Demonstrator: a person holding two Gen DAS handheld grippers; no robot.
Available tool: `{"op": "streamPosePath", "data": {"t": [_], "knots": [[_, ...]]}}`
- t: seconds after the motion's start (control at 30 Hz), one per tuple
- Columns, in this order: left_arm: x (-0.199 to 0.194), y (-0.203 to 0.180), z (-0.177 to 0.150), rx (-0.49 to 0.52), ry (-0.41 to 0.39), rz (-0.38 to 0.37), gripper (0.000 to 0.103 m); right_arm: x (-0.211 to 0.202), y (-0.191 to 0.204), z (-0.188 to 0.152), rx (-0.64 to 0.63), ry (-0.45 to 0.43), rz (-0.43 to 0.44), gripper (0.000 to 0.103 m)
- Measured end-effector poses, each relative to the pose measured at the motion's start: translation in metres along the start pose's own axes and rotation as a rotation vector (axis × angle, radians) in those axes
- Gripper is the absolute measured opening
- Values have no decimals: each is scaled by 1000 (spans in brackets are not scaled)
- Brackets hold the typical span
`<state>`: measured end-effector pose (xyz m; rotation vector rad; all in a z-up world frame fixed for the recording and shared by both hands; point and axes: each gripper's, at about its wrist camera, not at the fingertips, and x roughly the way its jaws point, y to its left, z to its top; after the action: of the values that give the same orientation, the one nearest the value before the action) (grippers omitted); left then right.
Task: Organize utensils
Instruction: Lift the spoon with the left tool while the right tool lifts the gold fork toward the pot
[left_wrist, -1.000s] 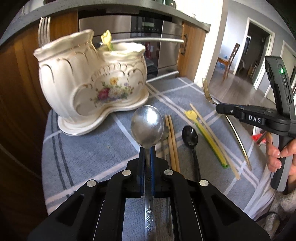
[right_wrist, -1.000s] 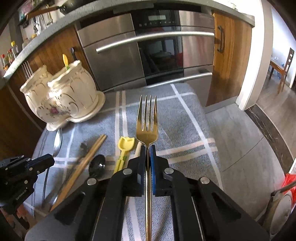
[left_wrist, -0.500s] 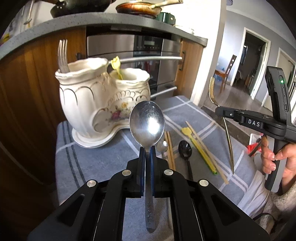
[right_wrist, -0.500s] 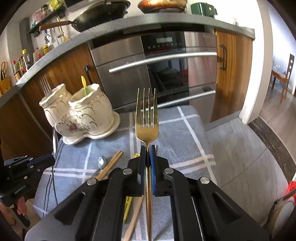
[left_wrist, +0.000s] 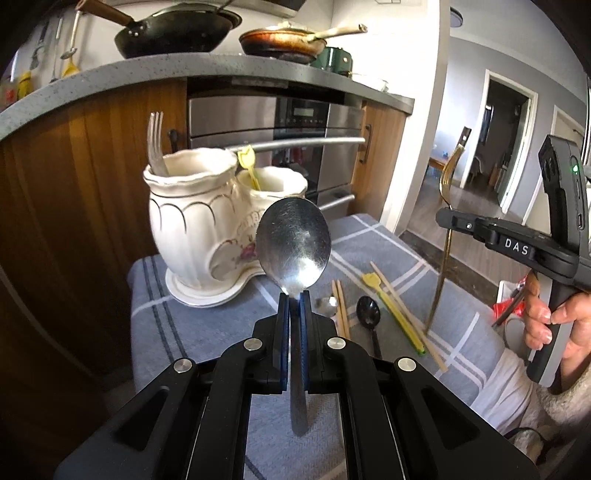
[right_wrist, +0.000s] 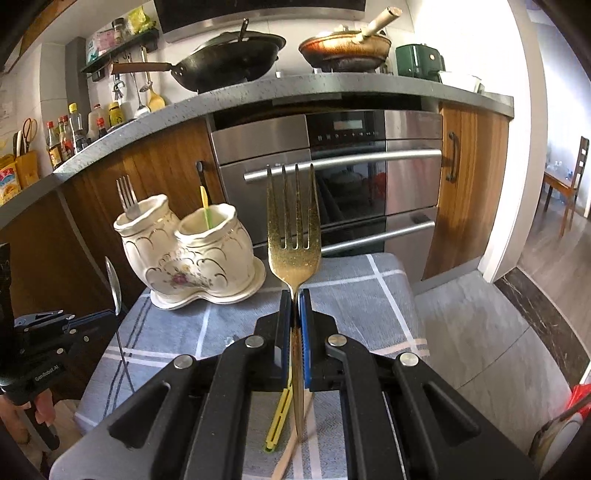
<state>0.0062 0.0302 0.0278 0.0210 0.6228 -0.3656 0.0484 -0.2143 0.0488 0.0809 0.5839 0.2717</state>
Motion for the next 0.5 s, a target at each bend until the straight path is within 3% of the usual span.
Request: {"op": "streamPosePath", "data": {"t": [0.5], "knots": [[-27,3,17,-8,-90,3,5,-14,14,12,-18,-54,7,5]]}}
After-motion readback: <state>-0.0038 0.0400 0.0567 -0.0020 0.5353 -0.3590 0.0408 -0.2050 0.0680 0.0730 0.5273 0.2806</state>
